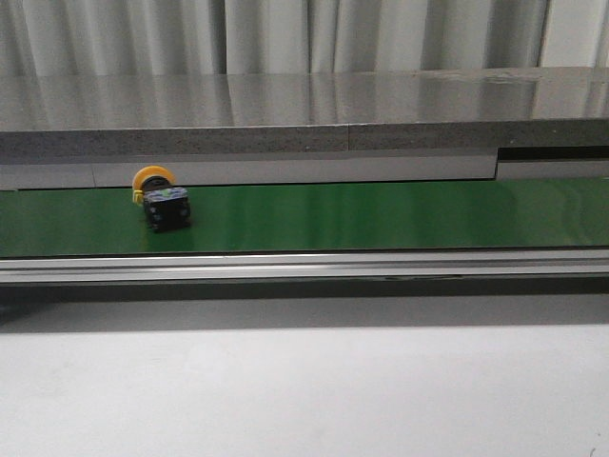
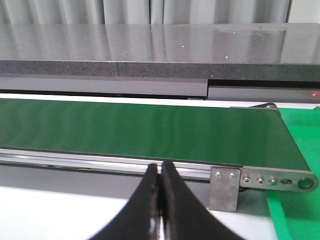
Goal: Move button from left to right
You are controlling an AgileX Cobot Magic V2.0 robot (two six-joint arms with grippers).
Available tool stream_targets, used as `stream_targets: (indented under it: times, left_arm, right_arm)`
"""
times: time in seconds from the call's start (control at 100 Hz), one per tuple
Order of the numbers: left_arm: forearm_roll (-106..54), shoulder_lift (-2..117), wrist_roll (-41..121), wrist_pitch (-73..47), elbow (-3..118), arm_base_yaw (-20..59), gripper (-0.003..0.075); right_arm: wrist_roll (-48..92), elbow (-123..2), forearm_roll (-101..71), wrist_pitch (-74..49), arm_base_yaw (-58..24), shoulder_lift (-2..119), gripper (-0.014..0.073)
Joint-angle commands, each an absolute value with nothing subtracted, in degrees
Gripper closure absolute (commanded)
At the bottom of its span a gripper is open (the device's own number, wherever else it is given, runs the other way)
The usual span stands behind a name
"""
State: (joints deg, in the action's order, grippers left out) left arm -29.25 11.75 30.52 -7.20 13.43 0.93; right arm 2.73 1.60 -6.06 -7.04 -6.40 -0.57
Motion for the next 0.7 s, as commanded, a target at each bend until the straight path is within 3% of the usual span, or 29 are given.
stream_targets:
  times: [0.0,0.18,0.69]
  left_arm:
    - [-29.9,12.4,30.6,-4.7,14.8,1.5,0.046]
    - [-29.9,12.4,30.6,-5.6,14.3,1.5,0.0736]
    - [-29.9,12.4,30.6,-5.1,12.6,1.5,0.0739]
  right_arm:
    - [3.0,0.5,-5.6,-2.2,-6.2,-1.3,0.0661]
    - [3.0,0.5,-5.6,-2.2,-6.2,-1.3,0.0661]
    - [3.0,0.5,-5.6,4.3,-6.2,-1.3,0.0661]
